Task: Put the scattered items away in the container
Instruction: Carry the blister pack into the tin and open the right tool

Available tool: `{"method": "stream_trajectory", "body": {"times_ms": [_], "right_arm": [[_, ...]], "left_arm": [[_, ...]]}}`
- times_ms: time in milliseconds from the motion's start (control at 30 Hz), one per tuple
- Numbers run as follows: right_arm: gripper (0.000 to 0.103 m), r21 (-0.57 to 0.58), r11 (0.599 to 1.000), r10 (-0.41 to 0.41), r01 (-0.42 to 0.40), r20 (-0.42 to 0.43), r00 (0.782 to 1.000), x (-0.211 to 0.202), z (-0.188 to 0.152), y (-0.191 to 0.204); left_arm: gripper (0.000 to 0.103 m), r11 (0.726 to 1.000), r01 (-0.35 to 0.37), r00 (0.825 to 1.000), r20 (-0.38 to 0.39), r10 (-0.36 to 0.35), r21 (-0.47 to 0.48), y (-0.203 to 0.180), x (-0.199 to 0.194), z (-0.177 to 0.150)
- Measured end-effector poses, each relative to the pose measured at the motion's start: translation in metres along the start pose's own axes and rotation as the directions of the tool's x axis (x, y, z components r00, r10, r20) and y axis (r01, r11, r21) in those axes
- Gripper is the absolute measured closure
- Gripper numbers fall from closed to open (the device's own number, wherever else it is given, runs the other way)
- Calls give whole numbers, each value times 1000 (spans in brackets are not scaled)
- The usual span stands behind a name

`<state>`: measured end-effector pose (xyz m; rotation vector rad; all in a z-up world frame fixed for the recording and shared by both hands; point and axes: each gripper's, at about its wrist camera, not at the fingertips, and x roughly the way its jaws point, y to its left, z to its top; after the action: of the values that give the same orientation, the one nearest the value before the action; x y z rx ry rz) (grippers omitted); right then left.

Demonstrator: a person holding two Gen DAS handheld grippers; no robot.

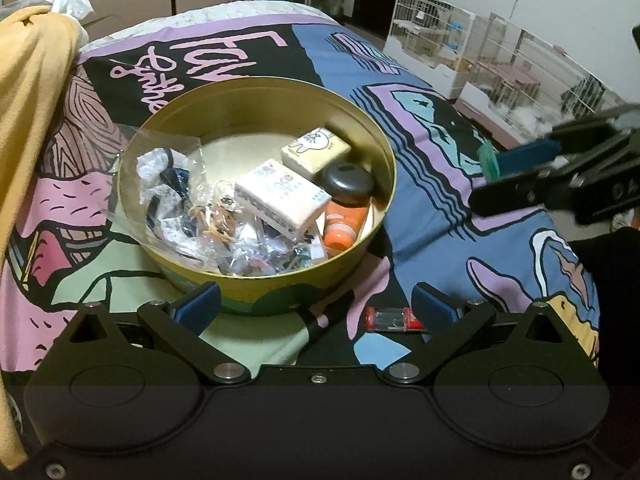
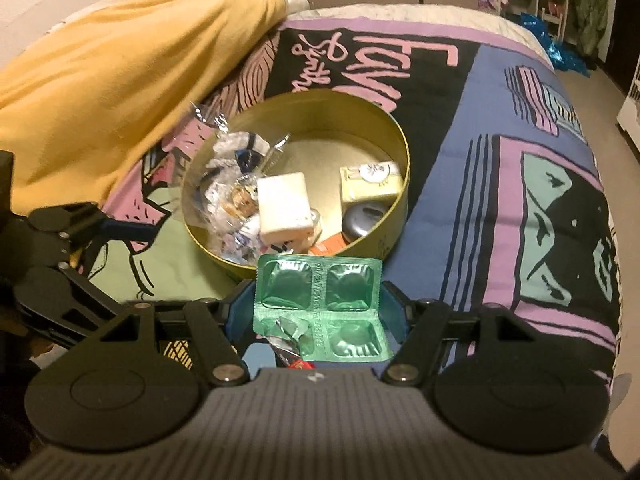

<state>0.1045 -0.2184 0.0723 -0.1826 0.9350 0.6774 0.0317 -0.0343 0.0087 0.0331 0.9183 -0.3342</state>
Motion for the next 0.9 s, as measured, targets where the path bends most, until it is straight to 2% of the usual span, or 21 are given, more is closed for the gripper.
{"method": "stream_trajectory", "body": {"times_ms": [467, 900], "right_arm": [[35, -40, 999, 26, -23, 70, 997, -32, 22, 10], [35, -62, 998, 38, -31, 112, 993, -26, 50, 20]], "left_arm": [[2, 1000, 29, 999, -15, -29, 12, -4, 2, -3], [2, 998, 40, 998, -45, -38, 41, -10, 7, -6]]}}
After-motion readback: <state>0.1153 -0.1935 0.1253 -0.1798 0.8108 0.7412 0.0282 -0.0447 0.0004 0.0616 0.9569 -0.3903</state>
